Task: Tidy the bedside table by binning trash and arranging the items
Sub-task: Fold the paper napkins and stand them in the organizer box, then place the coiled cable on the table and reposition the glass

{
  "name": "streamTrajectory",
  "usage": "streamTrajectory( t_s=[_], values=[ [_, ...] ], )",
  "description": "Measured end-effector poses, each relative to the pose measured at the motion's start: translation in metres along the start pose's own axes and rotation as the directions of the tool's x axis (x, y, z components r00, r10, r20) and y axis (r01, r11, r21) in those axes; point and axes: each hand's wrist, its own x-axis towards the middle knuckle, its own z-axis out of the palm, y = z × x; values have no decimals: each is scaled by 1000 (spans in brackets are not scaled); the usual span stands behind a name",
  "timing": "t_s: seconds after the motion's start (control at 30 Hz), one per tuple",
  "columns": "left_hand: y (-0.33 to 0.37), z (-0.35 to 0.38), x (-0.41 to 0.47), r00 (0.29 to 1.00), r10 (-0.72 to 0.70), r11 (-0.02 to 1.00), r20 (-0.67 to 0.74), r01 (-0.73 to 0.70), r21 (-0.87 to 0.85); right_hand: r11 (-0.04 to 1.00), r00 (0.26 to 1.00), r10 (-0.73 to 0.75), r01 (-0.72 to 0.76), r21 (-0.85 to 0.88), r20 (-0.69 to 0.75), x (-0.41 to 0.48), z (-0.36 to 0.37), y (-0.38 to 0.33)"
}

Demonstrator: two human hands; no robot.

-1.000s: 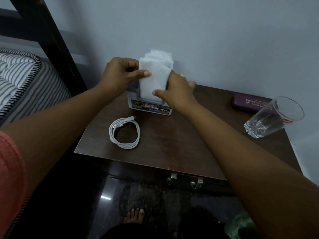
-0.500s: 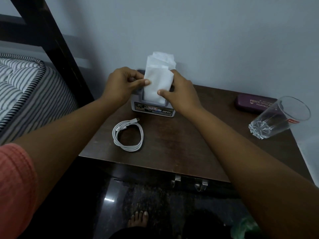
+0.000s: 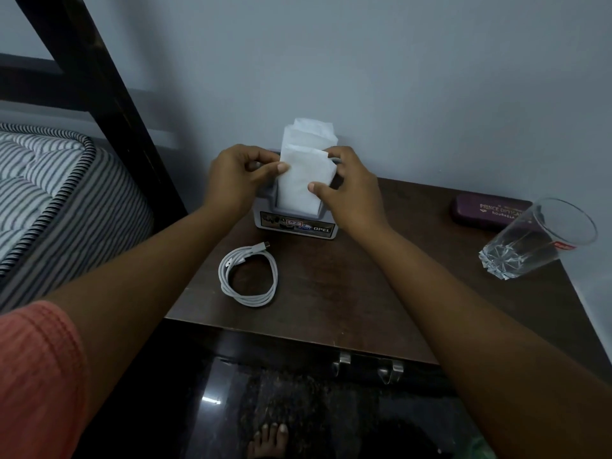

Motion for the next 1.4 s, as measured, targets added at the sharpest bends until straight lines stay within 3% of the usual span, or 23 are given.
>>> streamTrajectory(
  t_s=[0.17,0.33,0.4,0.5,0.9,1.07,1.13,1.27,1.4],
  values=[
    [2,3,-4,999,-24,998,-44,21,-51,998,1000,-1,2,60,-23,0,-1,-2],
    [-15,-6,-16,975,-174,979,-141,156,-131,944,948,182,-95,315,-260,-19,0,9],
    [-20,-3,-24,964,-253,952,-84,233,-198,902,944,286,-207,379,-164,-27,8,18],
    [-19,5,-34,958,-287,911,15,277,-307,884,952,303,-266,385,-37,-33,22,25],
    [-17,8,-11,938,-342,868,54,337,-365,851,934,354,-307,425,-34,-3,27,25],
    [-9,2,-14,909,-412,866,61,412,-284,781,893,451,-395,484,0,-10,22,17],
    [-11,-10,-27,926,-377,909,19,374,-183,764,862,505,-428,483,-34,-33,25,20],
    [-30,-43,-71,941,-335,922,-38,336,190,826,891,454,-421,374,1,-87,34,20],
    [-49,-58,-122,909,-411,859,-71,412,305,923,927,328,-355,146,180,-103,47,6]
  ],
)
